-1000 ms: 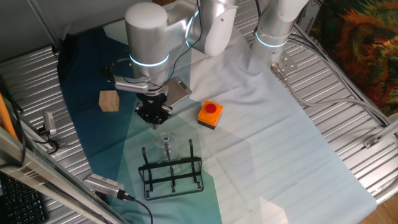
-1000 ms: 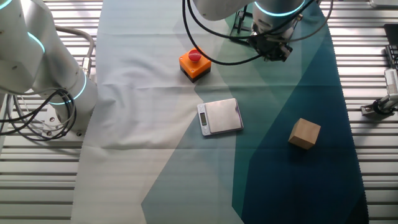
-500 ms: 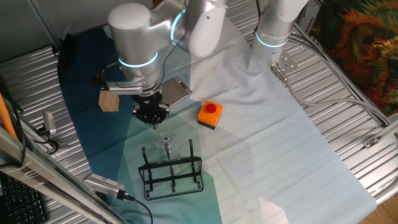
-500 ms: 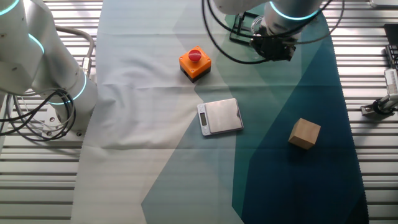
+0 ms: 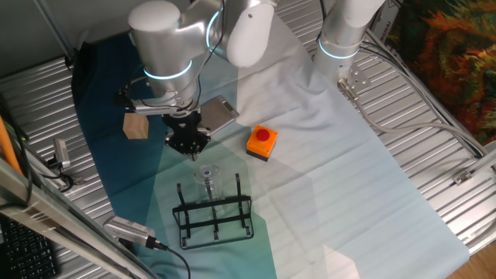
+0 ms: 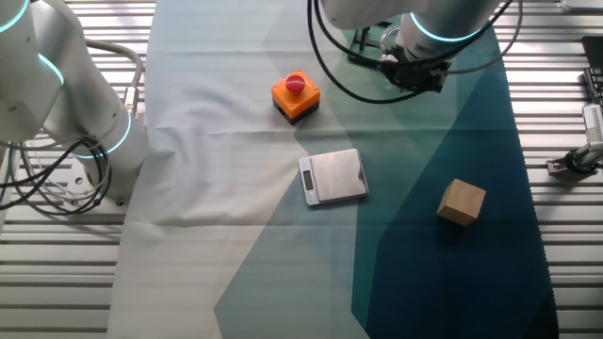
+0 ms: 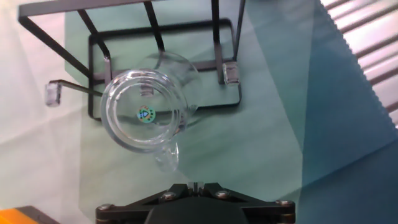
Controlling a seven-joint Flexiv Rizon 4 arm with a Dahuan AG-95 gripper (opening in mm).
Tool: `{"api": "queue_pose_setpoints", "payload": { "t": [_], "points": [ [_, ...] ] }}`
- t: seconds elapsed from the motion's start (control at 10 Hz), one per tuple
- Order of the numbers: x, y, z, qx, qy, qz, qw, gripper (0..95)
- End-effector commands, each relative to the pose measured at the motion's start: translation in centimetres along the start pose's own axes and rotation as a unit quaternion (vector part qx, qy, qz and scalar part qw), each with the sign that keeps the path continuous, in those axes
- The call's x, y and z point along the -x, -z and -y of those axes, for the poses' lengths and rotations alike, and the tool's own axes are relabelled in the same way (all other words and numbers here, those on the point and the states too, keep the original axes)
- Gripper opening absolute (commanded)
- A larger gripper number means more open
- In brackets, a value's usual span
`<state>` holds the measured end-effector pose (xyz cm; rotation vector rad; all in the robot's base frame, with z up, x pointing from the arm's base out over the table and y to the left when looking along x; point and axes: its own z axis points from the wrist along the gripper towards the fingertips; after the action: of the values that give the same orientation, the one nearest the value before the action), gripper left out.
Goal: Take the cup off the cup rack
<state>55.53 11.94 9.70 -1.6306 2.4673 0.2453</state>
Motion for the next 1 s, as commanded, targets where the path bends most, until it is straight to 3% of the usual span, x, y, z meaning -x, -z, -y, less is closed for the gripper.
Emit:
{"api": "queue_pose_setpoints", "payload": {
  "t": [0.1, 1.0],
  "points": [
    [0.00, -0.08, 0.12, 0.007, 0.010, 0.007, 0.9999, 0.0],
    [0.50, -0.36, -0.17, 0.009, 0.057, 0.016, 0.9982, 0.0]
  ]
}}
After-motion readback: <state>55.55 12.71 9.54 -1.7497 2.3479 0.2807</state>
